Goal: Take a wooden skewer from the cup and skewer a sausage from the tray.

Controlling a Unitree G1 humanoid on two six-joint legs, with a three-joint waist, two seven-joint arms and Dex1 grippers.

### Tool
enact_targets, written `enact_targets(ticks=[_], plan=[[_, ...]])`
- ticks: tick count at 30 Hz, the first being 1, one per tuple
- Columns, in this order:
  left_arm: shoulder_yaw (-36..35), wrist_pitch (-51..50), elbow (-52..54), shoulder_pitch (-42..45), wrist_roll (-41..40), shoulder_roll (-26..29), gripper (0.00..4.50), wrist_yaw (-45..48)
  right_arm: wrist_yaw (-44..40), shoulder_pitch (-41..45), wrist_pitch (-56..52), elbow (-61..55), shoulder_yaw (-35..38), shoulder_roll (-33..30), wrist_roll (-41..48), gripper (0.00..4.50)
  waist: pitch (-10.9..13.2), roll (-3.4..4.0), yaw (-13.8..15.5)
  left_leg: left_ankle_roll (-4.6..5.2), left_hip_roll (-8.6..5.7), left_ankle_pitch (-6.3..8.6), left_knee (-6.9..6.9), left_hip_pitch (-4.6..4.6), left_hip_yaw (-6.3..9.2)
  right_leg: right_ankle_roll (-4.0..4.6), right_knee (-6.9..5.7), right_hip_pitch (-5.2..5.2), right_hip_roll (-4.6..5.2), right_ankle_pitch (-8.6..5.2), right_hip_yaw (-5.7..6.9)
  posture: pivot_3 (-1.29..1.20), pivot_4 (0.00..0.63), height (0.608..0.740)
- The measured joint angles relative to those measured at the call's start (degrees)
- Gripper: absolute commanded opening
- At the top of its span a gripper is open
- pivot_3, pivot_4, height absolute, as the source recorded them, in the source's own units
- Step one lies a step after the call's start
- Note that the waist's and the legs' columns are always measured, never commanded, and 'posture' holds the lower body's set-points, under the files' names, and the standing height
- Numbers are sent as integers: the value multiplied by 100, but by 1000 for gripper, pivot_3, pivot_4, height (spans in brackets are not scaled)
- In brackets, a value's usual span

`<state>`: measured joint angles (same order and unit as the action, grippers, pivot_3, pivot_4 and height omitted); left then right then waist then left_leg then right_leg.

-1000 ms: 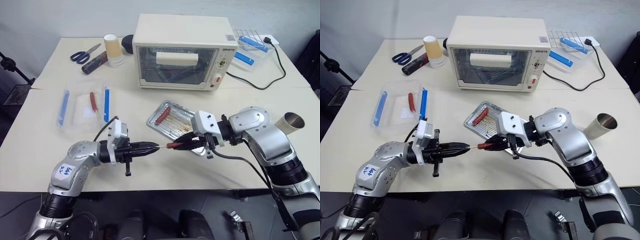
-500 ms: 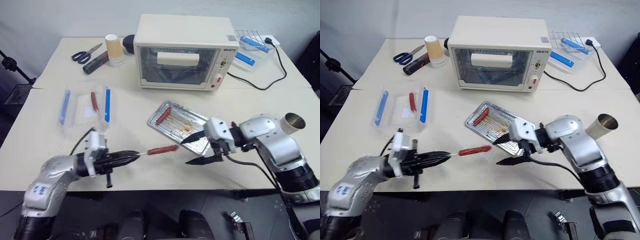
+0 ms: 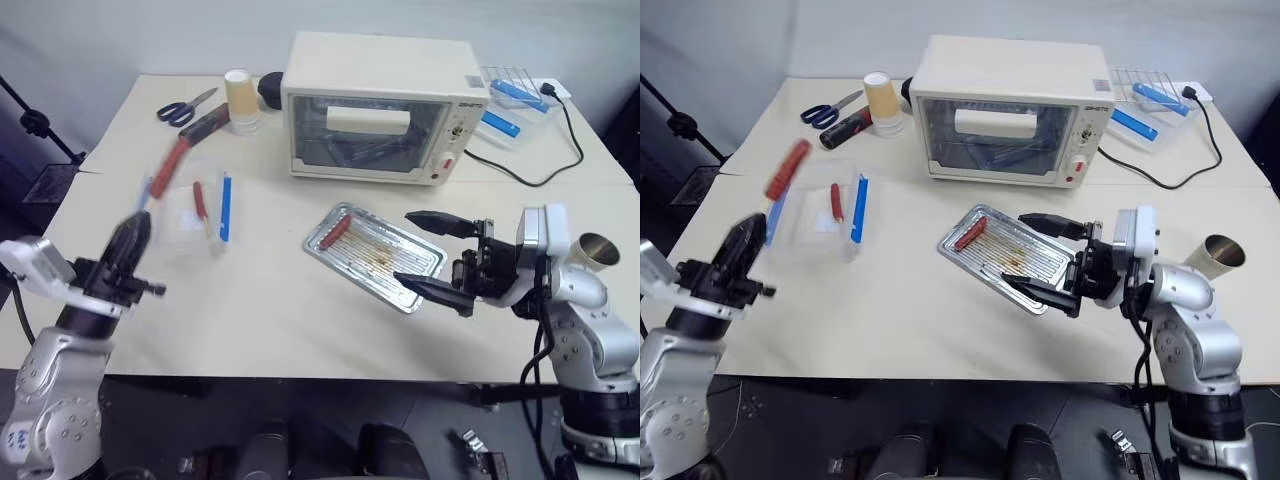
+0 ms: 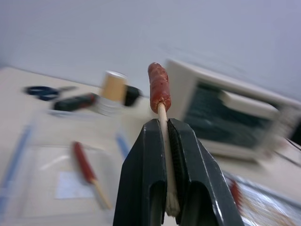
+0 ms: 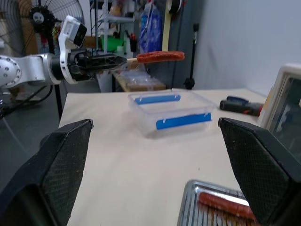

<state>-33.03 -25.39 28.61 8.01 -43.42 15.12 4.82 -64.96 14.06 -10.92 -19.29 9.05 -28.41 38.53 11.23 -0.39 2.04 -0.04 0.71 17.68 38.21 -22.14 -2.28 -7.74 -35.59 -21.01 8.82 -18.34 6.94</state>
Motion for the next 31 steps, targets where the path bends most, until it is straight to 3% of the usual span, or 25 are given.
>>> enact_targets(ticks=[3,6,11,16,19,22,25,27,31], plan=[[152,89,-736,676,517,-181,0,-811,75,-161,346,-90,-232,171,-268,4469,-3,-6,-12,0,1,0,0,-1,-11,-1,2,-7,-4,3,-8,0,150,740],[306,139,-1198,886,811,-145,0,-939,214,-183,485,-202,-309,217,-358,4469,-4,-8,-75,-6,12,3,-10,-3,-16,-1,1,-24,-17,3,-12,0,150,740],[551,132,-1805,1038,1078,21,1382,-828,371,-136,618,-206,-437,239,-473,4500,-4,-8,-76,-9,16,2,-9,-4,-27,-1,-1,-32,-21,3,-23,0,150,740],[591,336,-1746,956,1189,152,2836,-609,303,-73,585,-181,-442,56,-428,4500,-4,-10,-70,-8,15,2,-8,-5,-31,0,0,-32,-20,3,-27,0,150,740],[725,464,-1296,373,1185,549,3724,139,159,69,567,27,-297,-258,-334,4500,-3,-11,-79,-9,16,3,-13,-5,-41,1,0,-36,-20,3,-28,0,150,740],[776,345,-798,-279,902,1446,3724,1372,-132,71,484,329,-97,-647,-259,4500,-3,-9,-83,-10,21,4,-15,-3,-64,6,-1,-39,-23,0,-33,0,150,740],[912,818,-405,-1462,1010,2766,3724,3379,-618,-132,433,482,-72,-1043,-194,4500,-5,1,-103,-9,23,10,-24,0,-96,16,8,-44,-26,-4,-43,0,150,740],[981,1157,-424,-1850,1133,3020,3724,4183,-838,-174,434,628,-107,-1080,-199,4500,-1,9,-98,-8,27,11,-22,0,-103,18,7,-49,-28,-5,-47,0,150,740],[1101,1547,-560,-2284,1318,2949,3724,4707,-995,-257,367,878,-226,-1090,-241,4500,-1,9,-68,-6,30,12,-16,2,-102,19,6,-48,-27,-5,-49,0,150,740]])
